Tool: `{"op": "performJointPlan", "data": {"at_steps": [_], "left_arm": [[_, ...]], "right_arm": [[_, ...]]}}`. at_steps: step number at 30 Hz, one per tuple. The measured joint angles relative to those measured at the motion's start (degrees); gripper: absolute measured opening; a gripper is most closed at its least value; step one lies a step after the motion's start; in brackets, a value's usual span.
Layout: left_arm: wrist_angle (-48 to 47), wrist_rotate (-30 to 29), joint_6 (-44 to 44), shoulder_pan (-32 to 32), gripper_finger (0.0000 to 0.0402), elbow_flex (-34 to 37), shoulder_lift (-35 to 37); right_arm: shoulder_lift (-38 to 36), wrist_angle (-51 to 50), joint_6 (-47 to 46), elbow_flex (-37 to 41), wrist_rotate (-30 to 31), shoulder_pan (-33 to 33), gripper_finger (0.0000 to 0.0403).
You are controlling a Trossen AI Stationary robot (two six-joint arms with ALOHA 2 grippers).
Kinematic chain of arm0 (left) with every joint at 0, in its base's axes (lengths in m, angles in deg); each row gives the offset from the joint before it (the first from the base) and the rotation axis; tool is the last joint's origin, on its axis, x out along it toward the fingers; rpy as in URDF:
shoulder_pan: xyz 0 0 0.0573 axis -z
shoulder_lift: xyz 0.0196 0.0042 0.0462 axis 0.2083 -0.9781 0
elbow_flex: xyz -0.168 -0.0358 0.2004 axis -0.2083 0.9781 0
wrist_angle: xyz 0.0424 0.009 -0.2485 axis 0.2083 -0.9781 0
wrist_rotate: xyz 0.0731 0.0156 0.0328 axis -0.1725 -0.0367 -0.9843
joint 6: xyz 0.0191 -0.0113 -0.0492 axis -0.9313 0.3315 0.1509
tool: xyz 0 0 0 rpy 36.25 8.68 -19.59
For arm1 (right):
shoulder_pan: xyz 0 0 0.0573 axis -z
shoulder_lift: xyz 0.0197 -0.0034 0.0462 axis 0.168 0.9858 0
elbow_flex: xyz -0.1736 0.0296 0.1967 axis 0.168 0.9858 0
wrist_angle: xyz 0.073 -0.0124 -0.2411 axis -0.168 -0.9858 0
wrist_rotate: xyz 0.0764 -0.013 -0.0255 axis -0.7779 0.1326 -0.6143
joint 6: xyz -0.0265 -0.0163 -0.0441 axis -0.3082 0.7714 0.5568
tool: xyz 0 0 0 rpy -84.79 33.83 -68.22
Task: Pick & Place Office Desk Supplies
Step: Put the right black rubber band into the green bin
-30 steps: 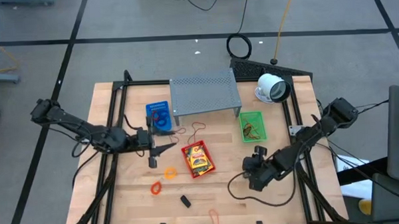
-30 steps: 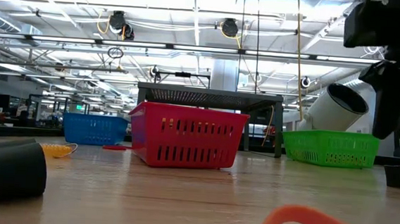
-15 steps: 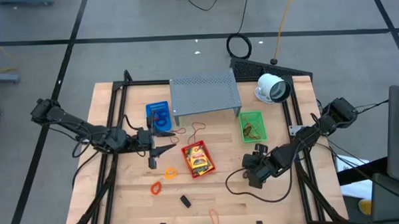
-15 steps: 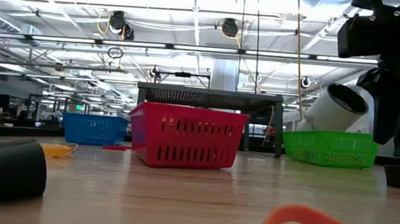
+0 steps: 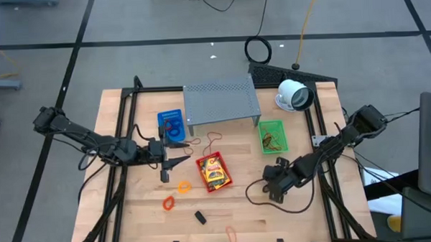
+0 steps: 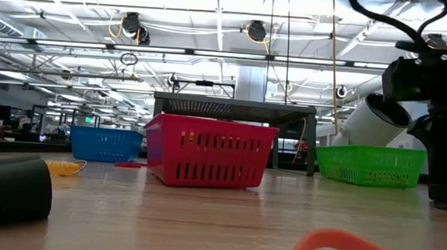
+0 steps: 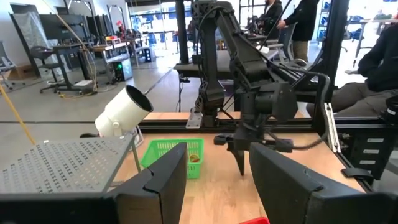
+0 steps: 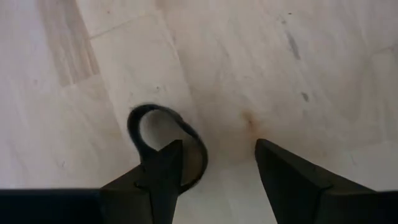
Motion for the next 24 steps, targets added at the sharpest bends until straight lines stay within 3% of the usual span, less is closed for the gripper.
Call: {"op": "performJointPlan", "data": {"at_steps": [4, 7, 10, 14, 24], "left_arm": [[0.01, 0.00, 0.14, 0.00, 0.0184, 0.00, 0.00], [0.01, 0.00, 0.14, 0.00, 0.0184, 0.00, 0.00], [0.01, 0.00, 0.14, 0.00, 0.0184, 0.00, 0.00], [0.00, -0.03, 0.13, 0.00, 0.0184, 0.00, 0.00], [0.03, -0.27, -0.04, -0.03, 0.0184, -0.02, 0.01]], "right_arm": [[-0.14, 1.47, -2.71, 2.13, -0.05, 0.27, 0.0194], [-0.09, 1.78, -2.61, 2.19, -0.05, 0.27, 0.0171], [-0.26, 2.18, -1.93, 2.32, 0.17, 0.27, 0.0118], [-0.42, 3.35, 2.07, 2.37, 0.10, 0.29, 0.0019], [-4.73, 8.35, 10.90, 0.34, 0.65, 2.34, 0.0003]]}}
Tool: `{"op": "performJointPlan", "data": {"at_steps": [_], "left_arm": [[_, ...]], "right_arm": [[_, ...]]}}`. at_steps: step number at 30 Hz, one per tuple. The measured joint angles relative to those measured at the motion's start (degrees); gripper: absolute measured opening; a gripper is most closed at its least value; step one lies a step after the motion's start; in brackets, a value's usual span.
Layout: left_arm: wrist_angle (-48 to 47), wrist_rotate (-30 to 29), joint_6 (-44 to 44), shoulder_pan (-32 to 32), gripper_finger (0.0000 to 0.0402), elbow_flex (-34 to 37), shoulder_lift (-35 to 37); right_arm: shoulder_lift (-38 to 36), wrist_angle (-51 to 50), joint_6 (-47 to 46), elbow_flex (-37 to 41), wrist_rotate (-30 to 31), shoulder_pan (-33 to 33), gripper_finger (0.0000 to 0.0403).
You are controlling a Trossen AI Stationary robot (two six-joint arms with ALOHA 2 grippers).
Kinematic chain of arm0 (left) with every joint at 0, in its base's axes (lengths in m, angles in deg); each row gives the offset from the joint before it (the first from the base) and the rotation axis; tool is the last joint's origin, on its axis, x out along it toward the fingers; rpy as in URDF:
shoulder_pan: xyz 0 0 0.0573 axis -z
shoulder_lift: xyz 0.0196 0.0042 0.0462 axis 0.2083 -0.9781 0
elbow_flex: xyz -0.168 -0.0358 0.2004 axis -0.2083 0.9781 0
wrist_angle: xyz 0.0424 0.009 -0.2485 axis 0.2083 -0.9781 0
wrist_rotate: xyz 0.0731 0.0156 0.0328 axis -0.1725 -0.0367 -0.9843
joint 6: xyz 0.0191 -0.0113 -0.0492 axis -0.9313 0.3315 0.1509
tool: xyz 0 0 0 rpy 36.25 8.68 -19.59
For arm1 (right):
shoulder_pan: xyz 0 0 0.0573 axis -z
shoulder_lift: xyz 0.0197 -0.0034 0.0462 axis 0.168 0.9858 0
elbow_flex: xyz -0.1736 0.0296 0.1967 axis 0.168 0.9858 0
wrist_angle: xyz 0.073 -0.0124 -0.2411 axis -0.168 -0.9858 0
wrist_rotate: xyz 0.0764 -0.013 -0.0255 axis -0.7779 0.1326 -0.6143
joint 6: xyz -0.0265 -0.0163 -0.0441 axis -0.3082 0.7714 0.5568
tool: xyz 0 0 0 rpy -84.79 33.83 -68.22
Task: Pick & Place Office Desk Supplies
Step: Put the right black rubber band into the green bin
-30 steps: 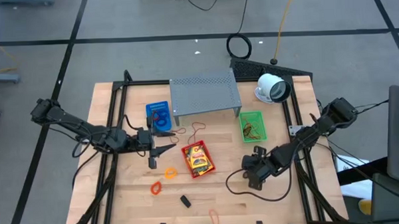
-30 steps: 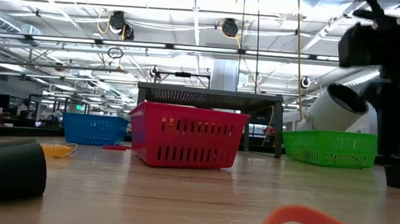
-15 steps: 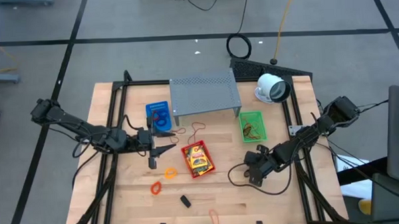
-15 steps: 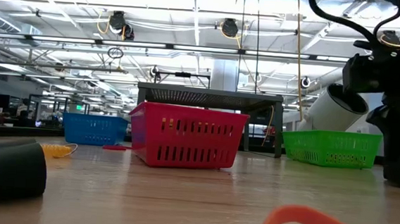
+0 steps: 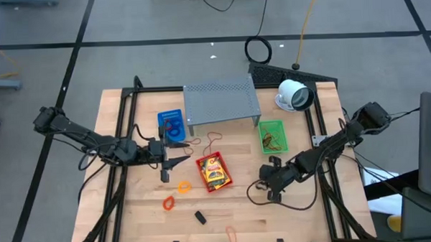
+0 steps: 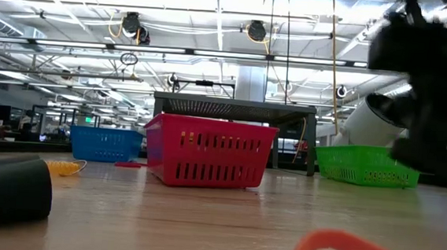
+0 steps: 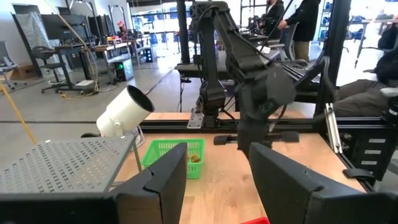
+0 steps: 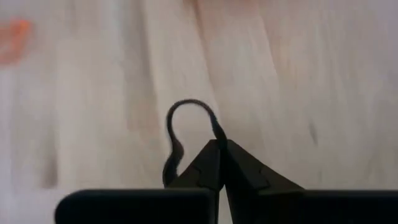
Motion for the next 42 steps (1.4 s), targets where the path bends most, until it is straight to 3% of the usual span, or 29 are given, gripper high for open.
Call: {"op": "performJointPlan", "data": {"at_steps": [8, 14, 18, 23, 27, 36, 39, 42], "left_arm": [[1.00, -0.01, 0.03, -0.97, 0.0184, 0.00, -0.01], [3.30, 0.52, -1.15, -1.98, 0.0184, -0.02, -0.44], [4.20, 0.84, 1.99, -2.42, 0.0184, -0.02, -1.17], [7.34, 6.49, 3.82, -3.08, 0.0184, -0.02, -3.97], [13.36, 11.53, 3.82, -3.36, 0.0184, -0.02, -7.52], [20.89, 12.17, 3.20, -3.75, 0.0184, -0.55, -13.83], [20.94, 12.09, 3.86, -3.79, 0.0184, -0.68, -13.96], [20.44, 12.11, 3.89, -3.75, 0.0184, -0.72, -14.03]], "right_arm": [[-3.47, 5.94, 19.47, -6.03, 6.30, 1.90, 0.0002], [-4.17, 29.42, 44.98, -6.44, 9.49, 3.25, 0.0001], [-4.18, 43.15, 56.42, -6.44, 9.40, 4.08, 0.0001], [-4.17, 46.90, 57.11, -6.44, 9.91, 5.13, 0.0001], [-4.17, 46.77, 54.84, -5.31, 14.65, 5.86, 0.0000], [-4.14, 47.89, 51.55, -3.57, 19.70, 8.46, 0.0000], [-4.15, 45.77, 51.17, -3.57, 33.05, 7.93, 0.0000], [-4.13, 41.35, 51.48, -3.51, 55.67, 6.28, 0.0000]]}}
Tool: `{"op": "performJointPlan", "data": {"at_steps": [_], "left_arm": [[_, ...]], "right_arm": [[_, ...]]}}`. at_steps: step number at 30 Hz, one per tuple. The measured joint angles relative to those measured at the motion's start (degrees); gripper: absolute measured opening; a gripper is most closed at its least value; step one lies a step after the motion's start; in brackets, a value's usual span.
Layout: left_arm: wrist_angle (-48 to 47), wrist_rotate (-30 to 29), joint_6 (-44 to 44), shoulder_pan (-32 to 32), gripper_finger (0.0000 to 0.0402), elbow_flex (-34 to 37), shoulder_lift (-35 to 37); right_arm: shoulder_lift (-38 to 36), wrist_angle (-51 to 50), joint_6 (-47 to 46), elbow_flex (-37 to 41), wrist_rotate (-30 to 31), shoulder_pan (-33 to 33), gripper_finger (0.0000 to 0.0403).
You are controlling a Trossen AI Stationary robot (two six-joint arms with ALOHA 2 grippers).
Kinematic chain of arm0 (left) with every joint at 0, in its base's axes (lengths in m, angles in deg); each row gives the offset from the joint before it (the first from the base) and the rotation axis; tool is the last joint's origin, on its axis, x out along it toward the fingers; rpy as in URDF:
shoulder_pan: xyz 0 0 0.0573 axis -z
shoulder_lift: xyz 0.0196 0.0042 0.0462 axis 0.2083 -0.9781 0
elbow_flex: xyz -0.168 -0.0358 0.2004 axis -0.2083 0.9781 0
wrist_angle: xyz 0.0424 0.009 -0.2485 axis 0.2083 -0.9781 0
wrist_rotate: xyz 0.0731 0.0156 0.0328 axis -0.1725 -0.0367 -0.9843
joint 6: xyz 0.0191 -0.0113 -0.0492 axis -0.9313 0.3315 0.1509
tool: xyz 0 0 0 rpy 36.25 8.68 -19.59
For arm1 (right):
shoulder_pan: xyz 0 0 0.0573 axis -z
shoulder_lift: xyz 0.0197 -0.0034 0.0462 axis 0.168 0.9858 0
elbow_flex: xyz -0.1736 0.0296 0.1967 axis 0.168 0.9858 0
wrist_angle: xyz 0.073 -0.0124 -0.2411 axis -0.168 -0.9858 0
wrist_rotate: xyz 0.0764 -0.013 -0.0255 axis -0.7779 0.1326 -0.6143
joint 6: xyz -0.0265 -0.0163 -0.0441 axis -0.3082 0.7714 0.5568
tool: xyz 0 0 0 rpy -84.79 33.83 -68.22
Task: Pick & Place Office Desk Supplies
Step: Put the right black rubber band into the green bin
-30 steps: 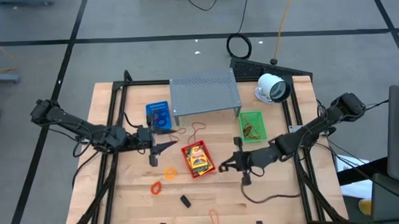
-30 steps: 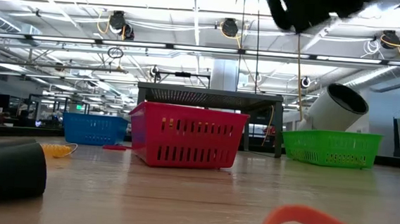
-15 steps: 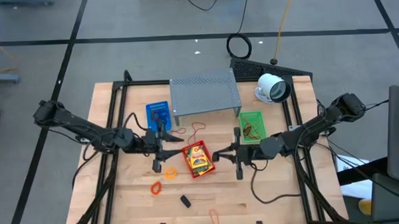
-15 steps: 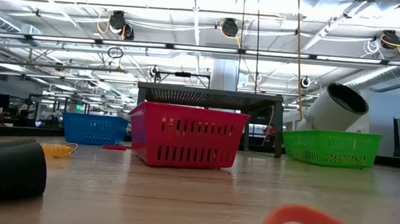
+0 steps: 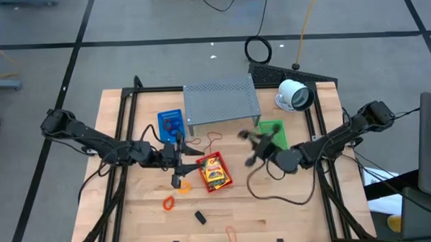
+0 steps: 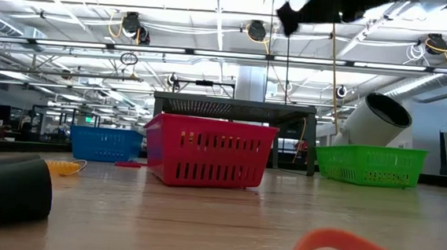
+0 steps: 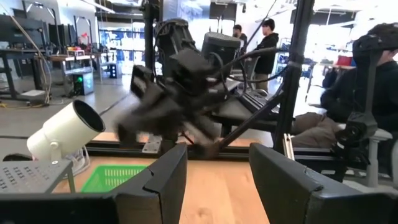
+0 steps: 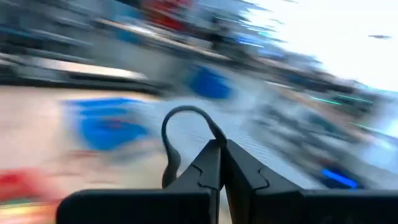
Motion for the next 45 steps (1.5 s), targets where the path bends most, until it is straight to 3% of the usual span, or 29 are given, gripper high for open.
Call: {"op": "performJointPlan", "data": {"at_steps": [2, 5, 11, 16, 24, 29, 36, 40, 45], "left_arm": [[0.07, 0.00, 0.00, 0.00, 0.0184, 0.00, 0.01], [0.05, -0.02, -0.02, 0.00, 0.0184, 0.00, 0.01], [0.09, -0.02, 0.44, -0.87, 0.0184, 0.00, 0.01], [0.05, -0.04, 1.30, -1.22, 0.0184, 0.00, 0.01], [-0.09, 0.02, 1.22, -1.18, 0.0184, 0.00, 0.01], [-0.14, 0.02, 1.19, -1.49, 0.0184, 0.00, 0.01], [0.07, 0.00, 1.26, -2.81, 0.0184, 0.00, 0.01], [0.13, 0.02, 1.29, -3.50, 0.0184, 0.00, 0.01], [0.23, 0.04, 1.49, -3.80, 0.0184, 0.00, 0.01]], "right_arm": [[-0.02, -1.78, 0.06, -0.01, 12.56, -0.93, 0.0000], [-0.02, -2.09, 1.83, 0.00, 24.69, -2.22, 0.0000], [-0.14, -0.77, 4.28, 0.38, 25.70, -2.28, 0.0000], [-2.01, -1.38, 1.39, 5.35, 25.65, -0.63, 0.0000], [-14.86, 1.33, -8.05, 18.88, 25.54, 1.34, 0.0000], [-24.74, 6.60, -9.43, 26.50, 15.07, 0.96, 0.0000], [-33.89, 5.51, -13.31, 32.19, 1.65, 1.00, 0.0000], [-36.53, -0.66, -18.73, 32.33, -4.24, 2.27, 0.0000], [-38.55, -12.70, -30.23, 32.33, -6.70, 6.23, 0.0000]]}}
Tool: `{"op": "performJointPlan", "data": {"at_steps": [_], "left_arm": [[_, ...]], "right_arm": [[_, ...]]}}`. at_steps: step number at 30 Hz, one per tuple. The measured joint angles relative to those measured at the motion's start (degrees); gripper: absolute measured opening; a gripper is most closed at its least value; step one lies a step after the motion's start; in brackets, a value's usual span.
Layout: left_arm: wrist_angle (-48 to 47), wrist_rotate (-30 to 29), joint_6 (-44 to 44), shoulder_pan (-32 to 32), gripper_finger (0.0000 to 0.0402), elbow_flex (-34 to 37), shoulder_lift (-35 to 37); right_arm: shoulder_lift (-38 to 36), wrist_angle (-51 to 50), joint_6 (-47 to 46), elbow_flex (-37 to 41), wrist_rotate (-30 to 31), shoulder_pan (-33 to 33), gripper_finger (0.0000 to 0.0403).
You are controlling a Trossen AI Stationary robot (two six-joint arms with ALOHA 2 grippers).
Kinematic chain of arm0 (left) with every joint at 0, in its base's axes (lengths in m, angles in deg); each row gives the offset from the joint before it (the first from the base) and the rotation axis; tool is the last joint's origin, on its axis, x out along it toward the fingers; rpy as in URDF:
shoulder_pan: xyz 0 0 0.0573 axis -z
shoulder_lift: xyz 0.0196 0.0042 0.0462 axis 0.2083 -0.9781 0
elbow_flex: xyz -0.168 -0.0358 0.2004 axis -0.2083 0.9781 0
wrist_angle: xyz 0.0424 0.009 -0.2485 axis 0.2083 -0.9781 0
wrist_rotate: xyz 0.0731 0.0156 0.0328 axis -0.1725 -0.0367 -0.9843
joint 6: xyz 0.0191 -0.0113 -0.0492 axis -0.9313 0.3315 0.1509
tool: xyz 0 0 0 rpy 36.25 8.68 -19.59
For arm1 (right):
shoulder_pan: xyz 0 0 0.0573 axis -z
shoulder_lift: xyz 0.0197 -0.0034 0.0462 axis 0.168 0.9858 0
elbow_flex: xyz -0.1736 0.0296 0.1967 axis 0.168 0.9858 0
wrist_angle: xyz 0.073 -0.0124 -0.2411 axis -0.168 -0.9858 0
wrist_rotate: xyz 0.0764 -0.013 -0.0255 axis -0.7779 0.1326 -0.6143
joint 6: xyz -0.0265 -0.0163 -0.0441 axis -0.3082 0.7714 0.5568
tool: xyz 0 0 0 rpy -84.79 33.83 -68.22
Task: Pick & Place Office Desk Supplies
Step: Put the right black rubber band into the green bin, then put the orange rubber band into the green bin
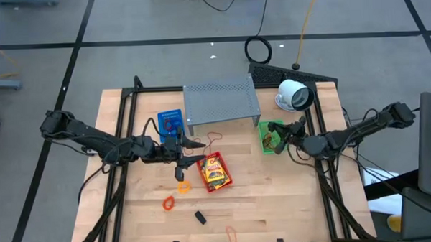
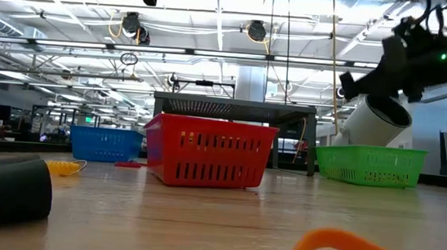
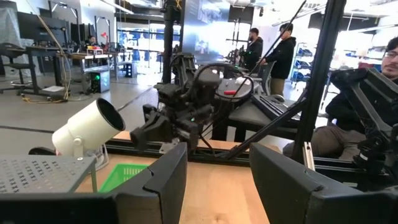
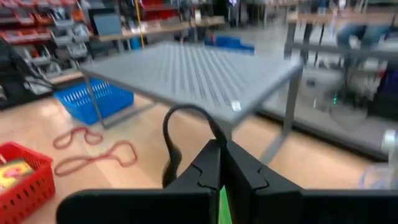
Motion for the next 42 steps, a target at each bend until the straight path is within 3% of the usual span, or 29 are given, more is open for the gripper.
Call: {"op": "performJointPlan", "data": {"at_steps": [4, 11, 23, 26, 33, 35, 39, 42], "left_arm": [[0.25, 0.05, -0.07, 0.00, 0.0184, -0.01, 0.00], [0.20, 0.18, -0.07, 0.00, 0.0184, -0.02, 0.00], [-0.21, 0.18, 0.05, 0.00, 0.0184, -0.02, 0.00], [-0.33, 0.18, -0.02, 0.00, 0.0184, -0.02, 0.00], [-3.80, 0.15, -3.25, 0.00, 0.0184, -0.04, 0.21], [-3.78, 0.16, -3.31, 0.00, 0.0184, -0.04, 0.23], [-5.87, 1.38, -3.43, 0.00, 0.0184, -0.04, 0.24], [-6.28, 8.24, -3.43, -0.02, 0.0184, -0.04, 0.22]], "right_arm": [[-0.53, -6.79, -7.82, 0.02, -5.68, 4.66, 0.0000], [-0.44, -7.47, -11.13, 0.02, -14.38, 10.25, 0.0021], [-0.36, -10.39, -14.11, 0.02, -17.49, 11.73, 0.0134], [-0.32, -6.28, -10.08, 0.02, -23.44, 11.75, 0.0154], [5.12, 13.49, 5.31, 0.02, -51.23, 8.88, 0.0163], [8.81, 19.72, 9.58, 0.02, -56.62, 6.74, 0.0161], [18.12, 30.95, 14.19, 0.02, -57.72, 2.16, 0.0154], [25.52, 36.48, 15.68, -0.92, -57.83, 0.37, 0.0149]]}}
